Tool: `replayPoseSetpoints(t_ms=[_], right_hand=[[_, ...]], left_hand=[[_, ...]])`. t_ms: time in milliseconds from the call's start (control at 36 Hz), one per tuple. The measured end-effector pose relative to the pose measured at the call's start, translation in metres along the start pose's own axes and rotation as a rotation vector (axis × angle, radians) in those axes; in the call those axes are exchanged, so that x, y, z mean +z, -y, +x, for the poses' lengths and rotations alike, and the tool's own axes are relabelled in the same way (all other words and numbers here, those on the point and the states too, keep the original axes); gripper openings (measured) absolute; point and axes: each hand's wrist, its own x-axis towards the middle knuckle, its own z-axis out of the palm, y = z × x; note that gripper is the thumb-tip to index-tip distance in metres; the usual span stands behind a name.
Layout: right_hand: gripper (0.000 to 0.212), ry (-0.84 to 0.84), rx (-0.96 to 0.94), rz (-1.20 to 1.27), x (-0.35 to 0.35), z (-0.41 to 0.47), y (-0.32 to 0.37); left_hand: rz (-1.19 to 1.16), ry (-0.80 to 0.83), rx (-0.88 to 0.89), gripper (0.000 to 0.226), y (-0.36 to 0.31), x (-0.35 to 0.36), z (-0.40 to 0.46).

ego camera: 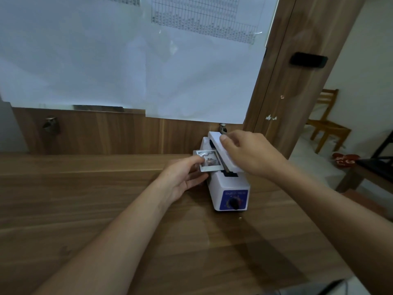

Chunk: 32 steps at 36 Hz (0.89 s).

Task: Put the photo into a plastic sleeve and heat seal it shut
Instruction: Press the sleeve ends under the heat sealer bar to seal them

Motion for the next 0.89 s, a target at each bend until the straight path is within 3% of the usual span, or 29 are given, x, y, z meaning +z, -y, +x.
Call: replayPoseSetpoints(t_ms=[389,556,694,889], right_hand=[[0.079,-0.156,0.262,0.436,-0.036,0.02,0.012],[0.068,-0.263,0.343,0.638,-0.044,0.032,0.02],[0.077,-0.261,0.396,0.911,-0.049,0.039,0.029],[0.072,-0.227,0.344,1.067,-0.049,0.045,0.031]], left_hand=[[0.01,-0.036,-0.017,0.02,-0.001,0.002,-0.004],[0.003,-0.027,-0.01,0.014,-0.001,-0.001,-0.001],[0.013,-0.023,0.007,0.014,0.001,0.0,0.002],[0.0,-0.024,0.008,0.016,0.001,0.0,0.002]])
